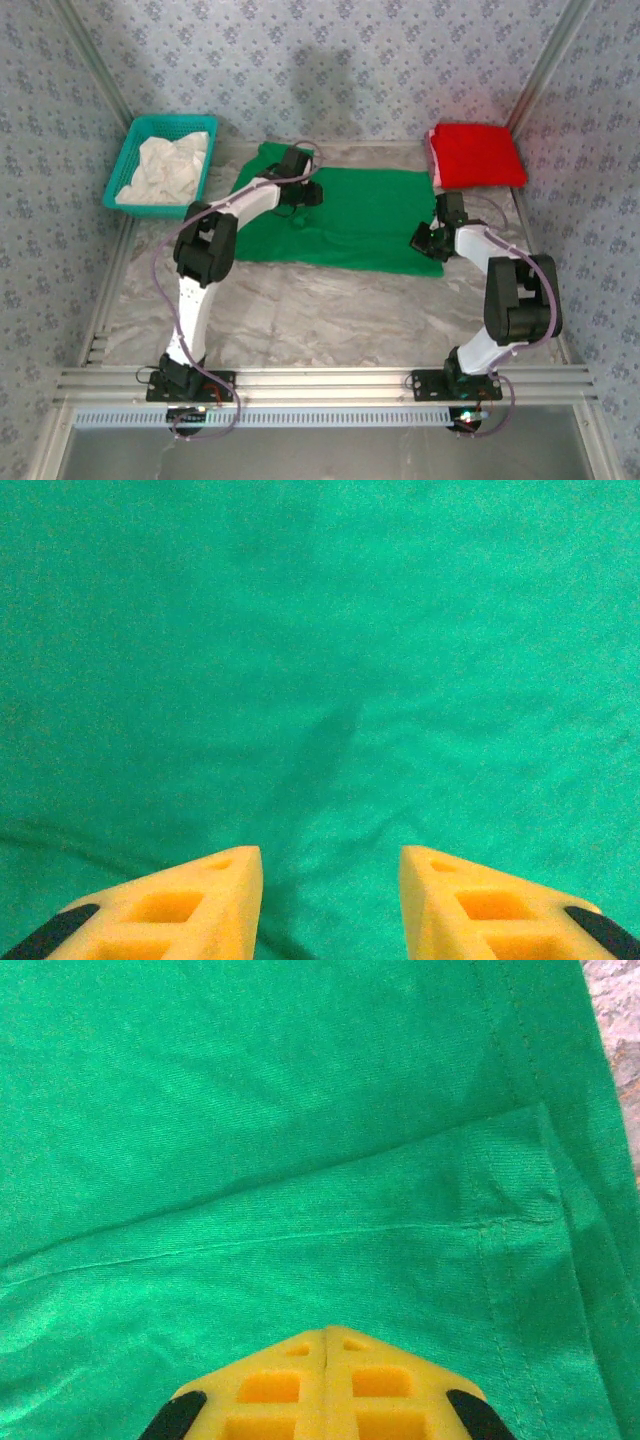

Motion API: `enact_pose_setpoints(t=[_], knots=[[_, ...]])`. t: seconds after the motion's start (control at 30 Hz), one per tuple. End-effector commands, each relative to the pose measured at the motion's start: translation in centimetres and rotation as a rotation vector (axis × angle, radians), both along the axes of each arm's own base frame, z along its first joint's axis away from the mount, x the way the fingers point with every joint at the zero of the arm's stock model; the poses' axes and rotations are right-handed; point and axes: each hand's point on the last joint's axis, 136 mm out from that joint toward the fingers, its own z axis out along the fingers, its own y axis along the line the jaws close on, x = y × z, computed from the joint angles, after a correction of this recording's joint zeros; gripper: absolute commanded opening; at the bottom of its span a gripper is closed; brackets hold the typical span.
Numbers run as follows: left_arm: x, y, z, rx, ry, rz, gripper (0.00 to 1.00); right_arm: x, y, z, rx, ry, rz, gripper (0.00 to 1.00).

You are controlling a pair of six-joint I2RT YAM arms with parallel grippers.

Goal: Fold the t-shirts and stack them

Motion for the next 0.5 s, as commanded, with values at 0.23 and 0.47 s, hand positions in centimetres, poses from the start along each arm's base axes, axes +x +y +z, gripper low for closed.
enact_pose_setpoints(t=[0.23, 0.47], knots=[[-2.5, 6.5, 6.1, -0.035, -0.082, 0.123, 0.43, -1.3, -0.2, -0.2, 0.000, 0.023, 0.005, 0.03], [-11.5, 14.5, 2.6, 0.012, 0.018, 0.278, 0.40, -2.3, 0.7, -1.2, 0.051, 0.082, 0.005, 0.00]])
